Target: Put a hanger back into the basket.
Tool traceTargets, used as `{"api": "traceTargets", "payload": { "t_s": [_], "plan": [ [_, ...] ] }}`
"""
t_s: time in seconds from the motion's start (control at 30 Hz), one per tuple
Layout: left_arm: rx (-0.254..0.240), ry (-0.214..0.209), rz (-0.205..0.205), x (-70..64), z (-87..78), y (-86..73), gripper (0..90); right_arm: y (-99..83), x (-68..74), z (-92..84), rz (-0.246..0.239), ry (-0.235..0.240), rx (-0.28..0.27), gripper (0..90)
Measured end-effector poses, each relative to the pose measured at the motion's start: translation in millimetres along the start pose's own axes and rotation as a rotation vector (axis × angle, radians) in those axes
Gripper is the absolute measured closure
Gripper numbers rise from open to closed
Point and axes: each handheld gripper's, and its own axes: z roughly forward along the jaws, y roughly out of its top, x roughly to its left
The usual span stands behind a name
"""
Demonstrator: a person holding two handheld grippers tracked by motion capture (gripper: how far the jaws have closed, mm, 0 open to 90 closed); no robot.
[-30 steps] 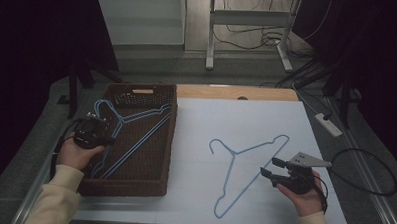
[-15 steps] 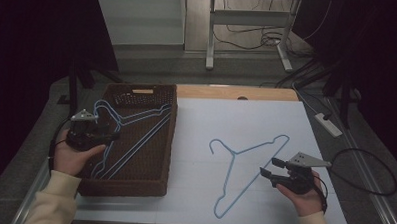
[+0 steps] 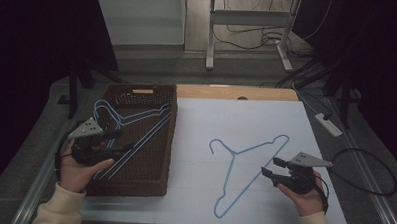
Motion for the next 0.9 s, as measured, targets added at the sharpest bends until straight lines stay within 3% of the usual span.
{"api": "traceTargets", "payload": {
  "t_s": [0.37,0.53,0.9],
  "plan": [
    [-0.012,-0.112,0.024,-35.7,14.1,-1.9,37.3,-0.3,-0.6,1.1,-0.005,-0.003,0.01,37.6],
    [-0.017,-0.125,0.029,-47.6,23.1,-3.3,37.4,-0.6,-1.6,1.9,-0.004,-0.001,0.015,37.6],
    [-0.033,-0.143,0.028,-56.6,33.7,-5.2,37.5,0.7,0.2,5.0,-0.014,0.008,0.022,37.6]
  ]
}}
